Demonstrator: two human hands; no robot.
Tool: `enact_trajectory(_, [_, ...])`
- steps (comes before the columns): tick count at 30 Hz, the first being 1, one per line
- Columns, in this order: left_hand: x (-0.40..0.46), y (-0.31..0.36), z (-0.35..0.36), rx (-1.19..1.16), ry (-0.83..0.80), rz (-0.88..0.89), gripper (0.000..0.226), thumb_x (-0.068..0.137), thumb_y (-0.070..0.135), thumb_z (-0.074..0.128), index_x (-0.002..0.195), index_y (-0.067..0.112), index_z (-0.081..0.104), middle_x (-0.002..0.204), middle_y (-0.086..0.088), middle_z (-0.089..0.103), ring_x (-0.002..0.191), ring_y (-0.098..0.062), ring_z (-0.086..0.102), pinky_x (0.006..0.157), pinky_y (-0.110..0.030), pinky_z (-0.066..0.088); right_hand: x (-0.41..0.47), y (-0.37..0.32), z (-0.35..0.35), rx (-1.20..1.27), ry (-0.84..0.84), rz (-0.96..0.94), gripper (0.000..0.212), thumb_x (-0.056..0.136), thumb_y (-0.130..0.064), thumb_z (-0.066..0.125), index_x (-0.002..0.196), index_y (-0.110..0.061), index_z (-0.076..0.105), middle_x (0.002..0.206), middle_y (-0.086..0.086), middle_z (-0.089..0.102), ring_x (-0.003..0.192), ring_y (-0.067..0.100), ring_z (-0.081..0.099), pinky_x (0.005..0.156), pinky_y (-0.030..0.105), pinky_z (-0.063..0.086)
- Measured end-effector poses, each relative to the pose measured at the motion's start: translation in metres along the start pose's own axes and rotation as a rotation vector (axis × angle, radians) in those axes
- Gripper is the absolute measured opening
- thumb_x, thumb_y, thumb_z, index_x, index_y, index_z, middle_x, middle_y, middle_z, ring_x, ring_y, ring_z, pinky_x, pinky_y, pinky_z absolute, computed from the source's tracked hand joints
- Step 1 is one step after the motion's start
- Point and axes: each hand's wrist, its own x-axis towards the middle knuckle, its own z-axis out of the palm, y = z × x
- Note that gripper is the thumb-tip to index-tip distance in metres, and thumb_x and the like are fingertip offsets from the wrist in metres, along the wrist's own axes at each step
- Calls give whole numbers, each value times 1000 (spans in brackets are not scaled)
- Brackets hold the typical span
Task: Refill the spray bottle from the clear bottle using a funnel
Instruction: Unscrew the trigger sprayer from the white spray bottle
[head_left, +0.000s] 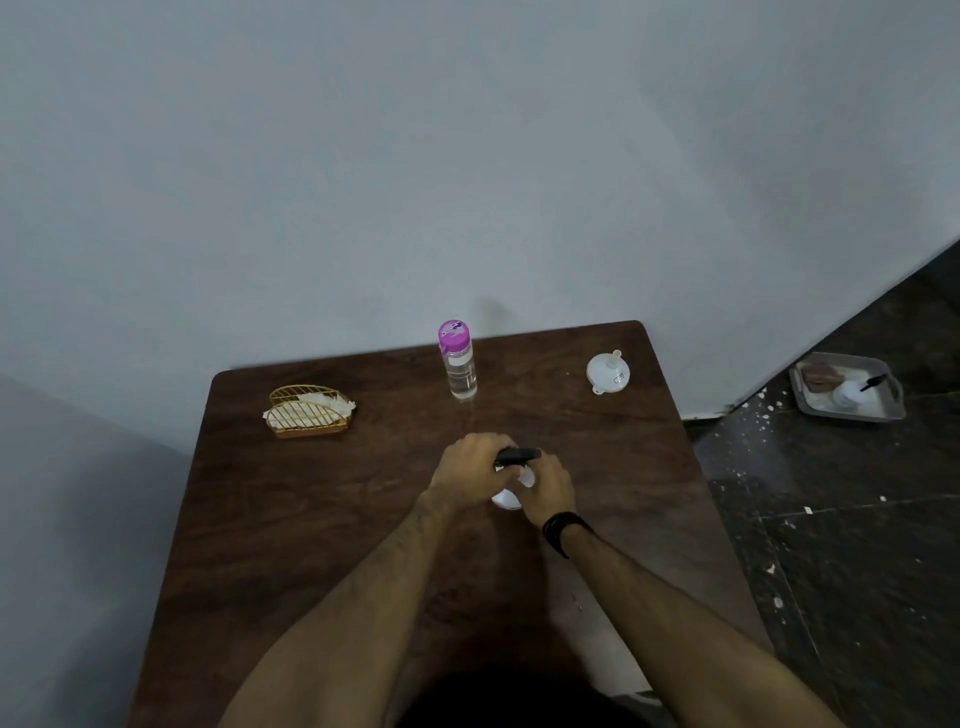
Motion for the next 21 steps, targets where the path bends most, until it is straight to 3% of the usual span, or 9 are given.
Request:
enact_trajectory(4, [-2, 9, 4, 99, 10, -13, 19, 84, 37, 65, 95, 22, 63, 93, 6, 63, 82, -15, 62, 73, -38, 54, -5, 0, -1, -20, -17, -7, 20, 84, -35, 59, 88, -17, 64, 92, -1, 68, 85, 18, 64, 71, 35, 53])
enact_trajectory(7, [-1, 11, 6, 144, -24, -24, 19, 87, 35, 63, 95, 18, 63, 92, 2, 66, 83, -20, 64, 74, -40, 54, -9, -3, -4, -6, -7, -11, 16, 89, -24, 61, 90, -8, 67, 91, -2, 61, 83, 13, 57, 72, 29, 45])
enact_trajectory(12, [-8, 15, 14, 96, 34, -129, 20, 90, 33, 61, 91, 13, 62, 88, -2, 68, 81, -23, 65, 73, -38, 53, -14, 4, 8, 67, -3, 22, 17, 92, -28, 53, 94, -16, 64, 105, 0, 64, 97, 15, 59, 76, 27, 44])
enact_trajectory(15, [-11, 16, 19, 60, 70, -189, 25, 90, 36, 61, 92, 12, 63, 86, -3, 69, 80, -23, 65, 73, -38, 55, -15, 5, 12, 27, 10, 32, 24, 96, -31, 46, 97, -15, 64, 104, 0, 64, 96, 16, 58, 75, 27, 42])
enact_trajectory(21, [-13, 25, 24, -13, 155, -321, 25, 90, 36, 61, 88, 11, 64, 85, -5, 69, 83, -26, 66, 74, -38, 55, -11, 1, 9, -102, 66, -55, 19, 93, -18, 48, 88, -13, 66, 94, 5, 69, 89, 22, 62, 68, 29, 44])
